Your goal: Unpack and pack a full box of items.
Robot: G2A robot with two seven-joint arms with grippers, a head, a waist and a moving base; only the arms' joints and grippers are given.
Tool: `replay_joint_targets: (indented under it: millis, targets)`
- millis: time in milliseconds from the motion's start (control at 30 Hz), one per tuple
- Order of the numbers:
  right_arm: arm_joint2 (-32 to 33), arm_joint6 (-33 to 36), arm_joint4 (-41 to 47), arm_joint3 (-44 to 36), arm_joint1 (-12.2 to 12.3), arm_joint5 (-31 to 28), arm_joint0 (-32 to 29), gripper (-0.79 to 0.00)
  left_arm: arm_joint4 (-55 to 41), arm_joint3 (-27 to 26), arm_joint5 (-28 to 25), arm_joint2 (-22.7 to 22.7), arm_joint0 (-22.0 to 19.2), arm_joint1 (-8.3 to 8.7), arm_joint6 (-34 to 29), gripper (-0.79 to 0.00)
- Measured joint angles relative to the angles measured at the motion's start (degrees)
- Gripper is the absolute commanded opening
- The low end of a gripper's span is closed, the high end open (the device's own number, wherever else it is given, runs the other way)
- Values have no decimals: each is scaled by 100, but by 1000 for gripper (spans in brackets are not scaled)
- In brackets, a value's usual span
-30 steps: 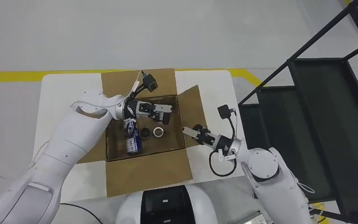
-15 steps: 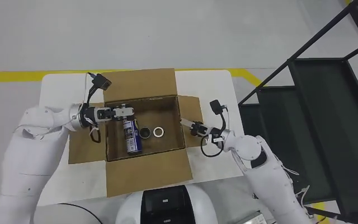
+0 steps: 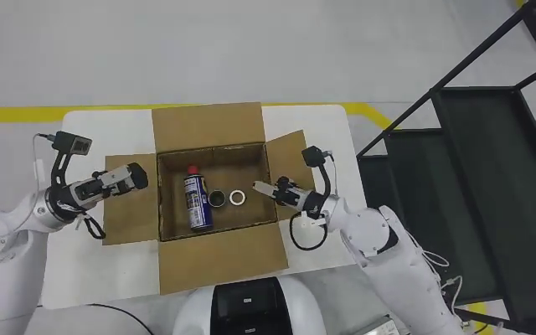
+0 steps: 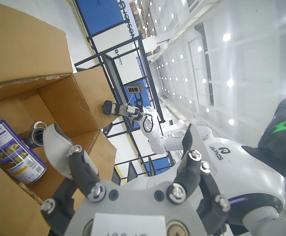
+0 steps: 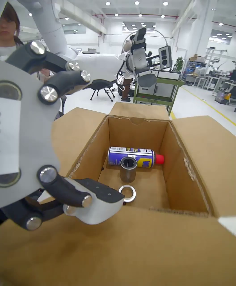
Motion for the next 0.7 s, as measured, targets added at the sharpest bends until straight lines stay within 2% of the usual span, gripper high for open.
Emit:
replay_joint_targets:
  millis: [133, 333, 500, 700]
  targets:
    - [-587, 324, -294, 116, -63, 170, 503, 0, -98, 49, -138, -241, 296, 6, 161, 0]
    - [-1798, 569, -814, 913, -296, 706, 1631, 0, -173, 204, -255, -565, 659, 26, 170, 0]
    - [-2756, 814, -1407, 1509, -537, 1167, 2456, 0, -324, 297, -388, -871, 952, 16, 506, 0]
    - [-3470, 941, -1655, 2115, -831, 1320, 3177, 0, -473, 322, -419, -916, 1031, 3, 621, 0]
